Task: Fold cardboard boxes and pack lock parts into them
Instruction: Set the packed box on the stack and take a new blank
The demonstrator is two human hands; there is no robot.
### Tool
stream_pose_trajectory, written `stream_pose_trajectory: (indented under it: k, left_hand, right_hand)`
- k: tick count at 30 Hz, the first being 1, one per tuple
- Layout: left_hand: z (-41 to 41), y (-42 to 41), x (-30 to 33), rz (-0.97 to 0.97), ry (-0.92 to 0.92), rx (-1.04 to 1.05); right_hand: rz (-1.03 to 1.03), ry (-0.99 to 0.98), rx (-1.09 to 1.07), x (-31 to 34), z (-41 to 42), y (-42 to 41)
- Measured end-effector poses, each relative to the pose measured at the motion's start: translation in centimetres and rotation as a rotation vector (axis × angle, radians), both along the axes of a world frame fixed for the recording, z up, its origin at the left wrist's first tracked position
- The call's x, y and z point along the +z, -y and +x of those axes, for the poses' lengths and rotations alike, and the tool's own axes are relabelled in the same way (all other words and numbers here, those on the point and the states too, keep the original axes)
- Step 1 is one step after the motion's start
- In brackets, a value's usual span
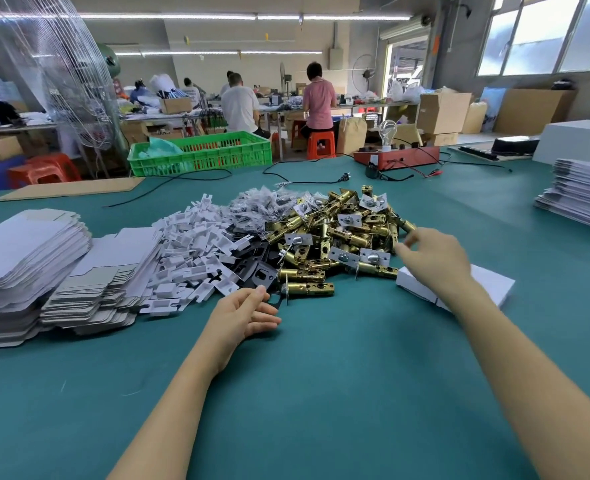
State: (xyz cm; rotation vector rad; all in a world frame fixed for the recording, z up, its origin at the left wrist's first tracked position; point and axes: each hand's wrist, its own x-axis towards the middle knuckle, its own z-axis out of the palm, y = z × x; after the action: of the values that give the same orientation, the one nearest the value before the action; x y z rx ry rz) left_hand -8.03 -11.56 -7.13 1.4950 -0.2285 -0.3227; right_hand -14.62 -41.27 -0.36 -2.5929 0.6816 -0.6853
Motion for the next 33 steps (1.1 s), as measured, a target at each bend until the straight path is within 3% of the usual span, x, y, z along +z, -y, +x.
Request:
stream_pose_trajectory:
  k: [6, 9, 15, 18, 20, 24, 26, 29, 31, 33]
  left_hand:
    - [0.1, 0.0, -0.1, 0.001, 0.015, 0.031]
    - [0.0, 0.0, -0.3, 0.017, 0.031, 0.037]
    - [-0.1, 0.1, -0.3, 0.104, 0.12, 0.081]
    - [-0.1, -0.5, 0.8, 0.133, 0.238, 0.229]
    - [0.7, -1.7, 1.9, 0.198, 0.339, 0.454]
    - [4.6, -6.1, 4.1, 0.661, 0.634, 0.933]
    - [7.2, -8.8, 5.2, 0.981, 0.659, 0.854]
    - [10.0, -12.3, 6.1, 1.522, 0.456, 0.525]
    - [10.8, -13.4, 5.8, 1.686, 0.327, 0.405]
    - [10.8, -13.5, 5.3, 1.746, 0.322, 0.387]
  right_hand:
    - [-0.057, -0.083, 0.258, -1.0, 6.5, -2.5]
    - [-0.098, -0.047, 0.235, -2.7, 7.8, -3.8]
    - [-0.144, 0.231, 0.033, -7.3, 7.6, -6.7]
    - [-0.039, 0.328, 0.033, -7.5, 7.7, -6.0]
    - [0.049, 0.363, 0.007, -7.5, 7.8, -5.5]
    - [0.102, 0.372, -0.027, -7.8, 8.0, -5.3]
    - [0.104, 0.36, -0.028, -7.9, 8.2, -5.2]
    - [0.102, 0.343, -0.025, -7.8, 8.4, -5.2]
    - [0.101, 0.335, -0.023, -7.9, 8.4, -5.2]
    - [0.105, 0.331, -0.024, -7.9, 8.5, -5.3]
